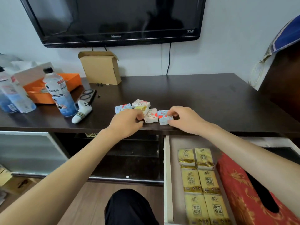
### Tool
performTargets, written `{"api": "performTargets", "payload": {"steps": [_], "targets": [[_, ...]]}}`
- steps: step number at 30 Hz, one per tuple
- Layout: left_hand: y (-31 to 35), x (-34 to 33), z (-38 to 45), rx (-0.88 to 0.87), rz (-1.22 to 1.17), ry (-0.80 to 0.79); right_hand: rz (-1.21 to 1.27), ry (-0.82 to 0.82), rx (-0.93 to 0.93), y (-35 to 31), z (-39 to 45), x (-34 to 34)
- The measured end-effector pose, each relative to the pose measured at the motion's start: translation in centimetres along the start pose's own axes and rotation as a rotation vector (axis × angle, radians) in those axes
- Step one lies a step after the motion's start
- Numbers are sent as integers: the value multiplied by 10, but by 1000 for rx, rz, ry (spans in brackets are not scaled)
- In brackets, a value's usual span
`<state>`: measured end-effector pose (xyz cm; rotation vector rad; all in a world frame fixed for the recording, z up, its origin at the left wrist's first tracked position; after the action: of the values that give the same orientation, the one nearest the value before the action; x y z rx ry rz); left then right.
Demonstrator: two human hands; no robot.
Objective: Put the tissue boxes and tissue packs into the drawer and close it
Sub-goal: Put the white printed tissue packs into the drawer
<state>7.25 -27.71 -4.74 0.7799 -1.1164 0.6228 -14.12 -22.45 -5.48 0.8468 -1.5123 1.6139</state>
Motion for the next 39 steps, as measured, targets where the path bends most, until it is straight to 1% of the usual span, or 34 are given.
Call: {"api": "performTargets", "payload": {"steps": [5,8,10,13,16,17,19,24,28,32,34,36,38,39], "targets": [[-47,17,19,95,-10,126,-45,6,36,-33,45,-8],[-74,19,35,134,6,142,-72,-62,24,-45,68,-10],[-89,11,47,154,26,68,-126,-141,12,-45,77,-13],[-103,-7,60,172,50,-93,-201,-248,-4,-33,79,-22],[-111,-21,65,208,59,-184,-190,-324,-37,-12,73,-31],[-114,-23,64,217,61,-189,-155,-323,-41,-7,71,-31],[-116,-22,62,220,64,-145,-97,-287,-37,0,69,-28],[-112,-10,47,283,35,-49,-94,-147,-45,7,65,-18],[-96,8,31,304,-43,94,-61,-29,-12,7,49,-6],[-63,16,14,216,-132,63,38,29,18,12,16,6],[-38,15,7,135,-143,105,58,13,35,19,-4,9],[-10,2,-3,37,-88,118,50,4,38,28,-22,7],[3,-18,-14,-16,-10,83,15,14,20,39,-31,6],[2,-24,-20,-21,-21,115,1,11,8,41,-33,4]]}}
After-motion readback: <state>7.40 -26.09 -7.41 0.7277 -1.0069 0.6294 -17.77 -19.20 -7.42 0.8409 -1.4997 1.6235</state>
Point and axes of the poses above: each hand's wrist, its own z-axis towards the middle knuckle, its own x-axis out of the back of the hand, y = z × x, the point moved 6 cm from there along z, towards the middle knuckle, and after that the axes turned 4 degrees about -x, right-handed, at the moved point
